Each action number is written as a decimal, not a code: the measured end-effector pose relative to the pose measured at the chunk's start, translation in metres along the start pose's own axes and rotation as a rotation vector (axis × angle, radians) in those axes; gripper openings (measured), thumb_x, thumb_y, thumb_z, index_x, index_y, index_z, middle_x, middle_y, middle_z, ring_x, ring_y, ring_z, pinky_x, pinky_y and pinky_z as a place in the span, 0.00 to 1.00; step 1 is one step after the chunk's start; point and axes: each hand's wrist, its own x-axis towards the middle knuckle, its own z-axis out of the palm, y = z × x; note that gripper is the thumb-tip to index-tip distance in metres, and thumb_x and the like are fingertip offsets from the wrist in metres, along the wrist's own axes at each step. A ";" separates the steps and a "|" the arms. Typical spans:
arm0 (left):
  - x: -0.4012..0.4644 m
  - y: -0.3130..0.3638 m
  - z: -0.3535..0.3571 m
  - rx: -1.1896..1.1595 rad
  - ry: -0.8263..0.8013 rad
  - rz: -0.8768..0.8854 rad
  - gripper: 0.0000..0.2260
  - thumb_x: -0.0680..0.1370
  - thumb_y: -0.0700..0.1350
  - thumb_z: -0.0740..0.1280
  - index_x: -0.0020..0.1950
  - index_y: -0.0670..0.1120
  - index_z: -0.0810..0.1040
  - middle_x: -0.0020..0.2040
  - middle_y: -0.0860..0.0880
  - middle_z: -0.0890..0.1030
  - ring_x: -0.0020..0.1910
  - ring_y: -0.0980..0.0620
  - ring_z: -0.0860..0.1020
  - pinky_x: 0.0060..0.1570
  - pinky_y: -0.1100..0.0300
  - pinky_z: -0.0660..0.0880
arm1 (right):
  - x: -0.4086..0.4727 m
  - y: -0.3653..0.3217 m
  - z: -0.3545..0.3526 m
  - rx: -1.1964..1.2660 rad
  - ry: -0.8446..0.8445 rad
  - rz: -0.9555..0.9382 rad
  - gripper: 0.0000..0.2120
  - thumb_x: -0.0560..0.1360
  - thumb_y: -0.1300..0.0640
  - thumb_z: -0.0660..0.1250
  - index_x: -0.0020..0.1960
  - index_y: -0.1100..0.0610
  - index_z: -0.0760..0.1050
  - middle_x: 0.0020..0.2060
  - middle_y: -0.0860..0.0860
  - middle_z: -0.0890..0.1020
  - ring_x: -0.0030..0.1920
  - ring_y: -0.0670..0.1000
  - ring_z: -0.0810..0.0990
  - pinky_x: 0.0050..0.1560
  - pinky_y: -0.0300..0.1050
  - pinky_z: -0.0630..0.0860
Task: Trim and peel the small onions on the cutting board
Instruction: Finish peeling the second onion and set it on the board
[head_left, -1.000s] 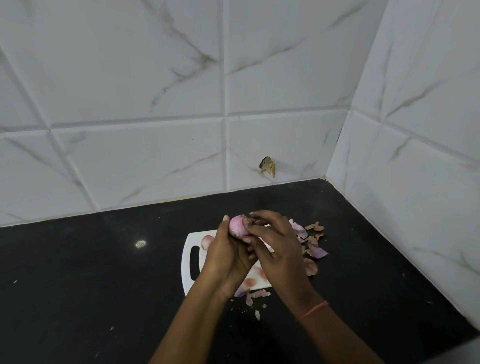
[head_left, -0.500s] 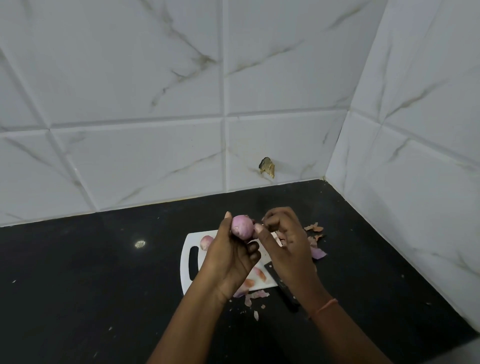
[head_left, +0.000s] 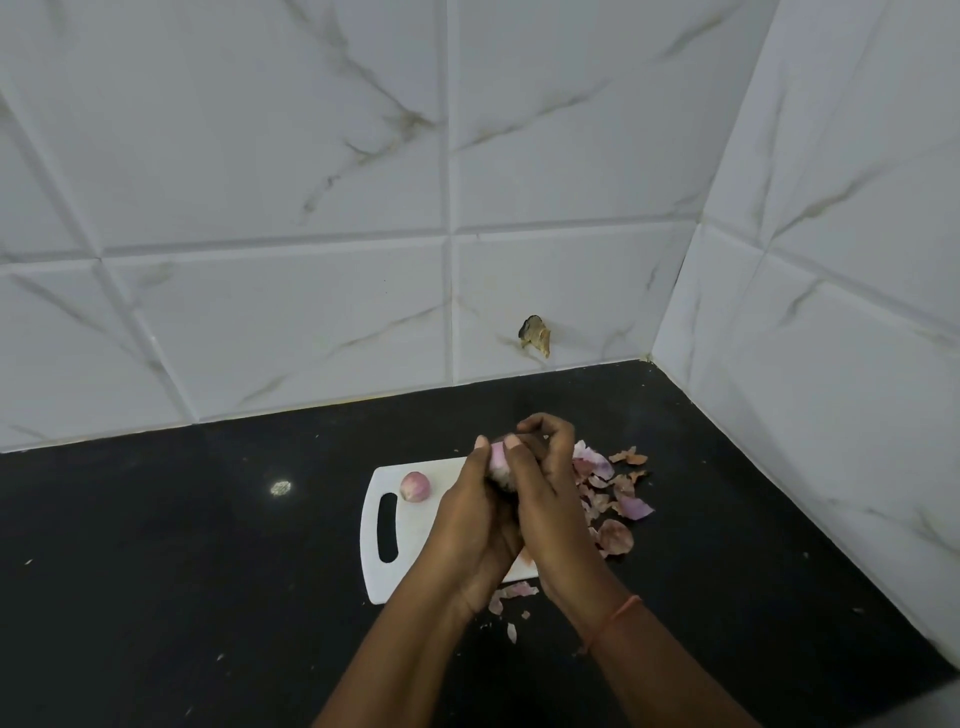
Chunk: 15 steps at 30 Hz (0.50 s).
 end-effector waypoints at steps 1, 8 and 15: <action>0.002 -0.002 0.000 0.038 -0.003 -0.004 0.21 0.85 0.52 0.54 0.62 0.38 0.78 0.53 0.40 0.85 0.53 0.47 0.84 0.56 0.53 0.77 | 0.003 0.002 -0.001 0.008 0.047 0.055 0.07 0.80 0.59 0.61 0.56 0.49 0.70 0.50 0.57 0.81 0.50 0.51 0.82 0.46 0.43 0.79; 0.009 -0.006 -0.001 0.066 -0.094 -0.025 0.24 0.84 0.57 0.52 0.62 0.41 0.78 0.54 0.40 0.85 0.51 0.45 0.85 0.52 0.52 0.79 | 0.006 0.002 -0.016 0.195 -0.035 0.250 0.12 0.74 0.48 0.69 0.56 0.49 0.75 0.50 0.55 0.84 0.50 0.54 0.84 0.48 0.51 0.78; 0.019 -0.006 -0.009 0.092 -0.104 -0.063 0.24 0.84 0.60 0.51 0.52 0.43 0.78 0.35 0.48 0.76 0.30 0.54 0.68 0.29 0.62 0.65 | 0.011 0.013 -0.032 -0.079 0.091 0.025 0.08 0.79 0.63 0.64 0.47 0.58 0.82 0.44 0.53 0.86 0.48 0.53 0.85 0.55 0.56 0.80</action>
